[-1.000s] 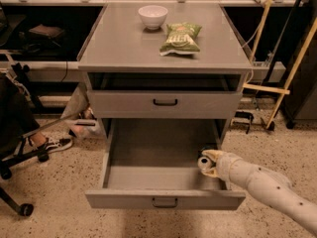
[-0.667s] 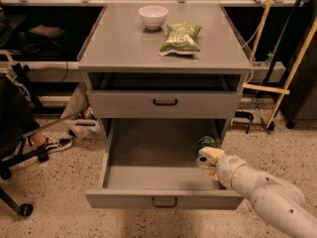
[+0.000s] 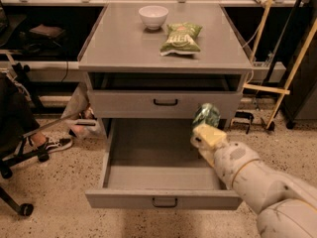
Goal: Pick green can from middle drawer and place on counter
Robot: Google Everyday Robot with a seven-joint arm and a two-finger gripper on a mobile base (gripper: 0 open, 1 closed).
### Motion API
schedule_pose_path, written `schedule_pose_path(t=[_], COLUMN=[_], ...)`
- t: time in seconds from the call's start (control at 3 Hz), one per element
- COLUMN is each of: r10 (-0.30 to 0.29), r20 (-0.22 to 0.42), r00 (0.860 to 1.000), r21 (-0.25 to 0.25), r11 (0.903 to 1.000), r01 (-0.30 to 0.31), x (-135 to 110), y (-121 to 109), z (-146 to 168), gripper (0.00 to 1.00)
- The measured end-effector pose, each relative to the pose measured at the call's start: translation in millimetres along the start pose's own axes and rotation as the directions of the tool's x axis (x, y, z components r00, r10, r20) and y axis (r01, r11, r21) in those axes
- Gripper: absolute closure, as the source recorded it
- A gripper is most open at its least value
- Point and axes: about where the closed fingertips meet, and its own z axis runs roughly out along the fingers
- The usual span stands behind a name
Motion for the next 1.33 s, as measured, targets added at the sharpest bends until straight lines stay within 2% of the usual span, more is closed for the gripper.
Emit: schedule_pose_path(t=[0.33, 0.67, 1.0, 1.33], r10=[-0.035, -0.033, -0.051, -0.093], r20=[-0.011, -0.011, -0.064, -0.159], r00=[0.999, 0.999, 0.997, 0.983], r21=[0.012, 0.012, 0.024, 0.078], r11=[0.9993, 0.9994, 0.9983, 0.9913], r01=[0.036, 0.033, 0.053, 0.106], x=[-5.2, -4.8, 32.2, 103.5], y=[-24.5, -23.7, -42.7, -93.8], z=[-4.1, -3.9, -0.5, 12.2], gripper=[1.0, 1.0, 1.0, 1.0])
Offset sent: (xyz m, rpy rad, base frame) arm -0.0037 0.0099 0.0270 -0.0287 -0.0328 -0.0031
